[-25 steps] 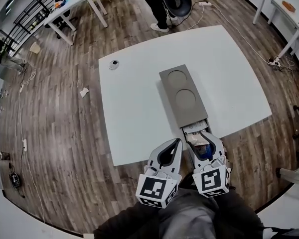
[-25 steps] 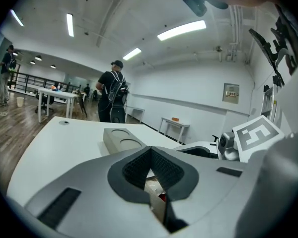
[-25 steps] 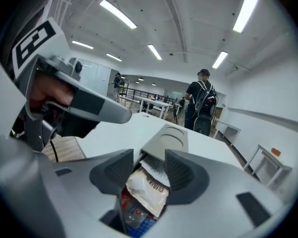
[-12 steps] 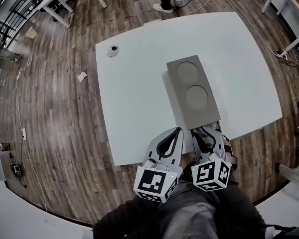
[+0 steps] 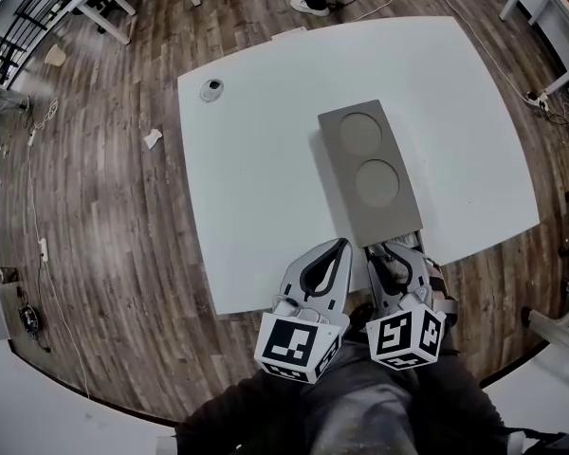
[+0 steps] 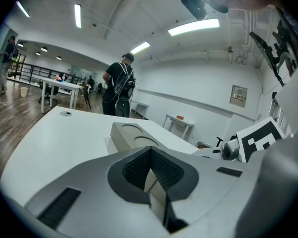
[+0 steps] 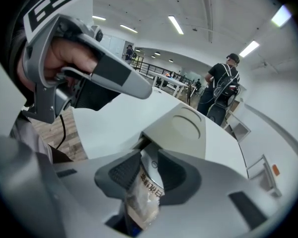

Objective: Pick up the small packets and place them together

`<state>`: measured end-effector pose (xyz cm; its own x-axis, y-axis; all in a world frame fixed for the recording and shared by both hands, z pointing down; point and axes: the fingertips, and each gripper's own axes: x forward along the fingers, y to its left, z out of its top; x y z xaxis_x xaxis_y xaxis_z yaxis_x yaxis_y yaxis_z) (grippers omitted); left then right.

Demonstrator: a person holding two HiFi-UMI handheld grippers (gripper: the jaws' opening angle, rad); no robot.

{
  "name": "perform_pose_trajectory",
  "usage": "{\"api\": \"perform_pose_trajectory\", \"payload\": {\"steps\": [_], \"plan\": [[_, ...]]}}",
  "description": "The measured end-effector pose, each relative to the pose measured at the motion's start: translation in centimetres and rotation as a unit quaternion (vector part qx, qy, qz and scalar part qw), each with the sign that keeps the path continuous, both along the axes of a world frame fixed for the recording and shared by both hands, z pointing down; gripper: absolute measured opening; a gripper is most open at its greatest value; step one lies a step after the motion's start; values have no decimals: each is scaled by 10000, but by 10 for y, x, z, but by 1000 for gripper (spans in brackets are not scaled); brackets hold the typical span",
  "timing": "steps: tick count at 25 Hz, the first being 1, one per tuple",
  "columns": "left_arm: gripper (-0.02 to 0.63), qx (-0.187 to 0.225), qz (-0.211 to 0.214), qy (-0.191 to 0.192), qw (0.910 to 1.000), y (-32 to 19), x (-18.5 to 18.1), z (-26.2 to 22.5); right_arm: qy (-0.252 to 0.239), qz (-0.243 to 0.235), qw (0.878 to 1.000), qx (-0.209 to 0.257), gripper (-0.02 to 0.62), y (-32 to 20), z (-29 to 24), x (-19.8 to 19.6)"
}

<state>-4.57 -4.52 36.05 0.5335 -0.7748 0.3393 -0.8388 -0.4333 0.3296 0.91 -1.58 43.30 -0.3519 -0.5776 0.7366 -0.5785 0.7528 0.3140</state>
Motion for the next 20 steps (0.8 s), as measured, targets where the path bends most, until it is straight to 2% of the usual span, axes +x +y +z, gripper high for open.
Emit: {"api": "perform_pose_trajectory", "payload": {"steps": [8, 20], "plan": [[-5, -36, 7, -42, 10000, -7, -8, 2, 81, -270, 9994, -213, 114, 8, 3, 0], [-5, -67, 116, 3, 9999, -6, -1, 4, 258, -291, 9986, -357, 141, 10, 12, 3]]}}
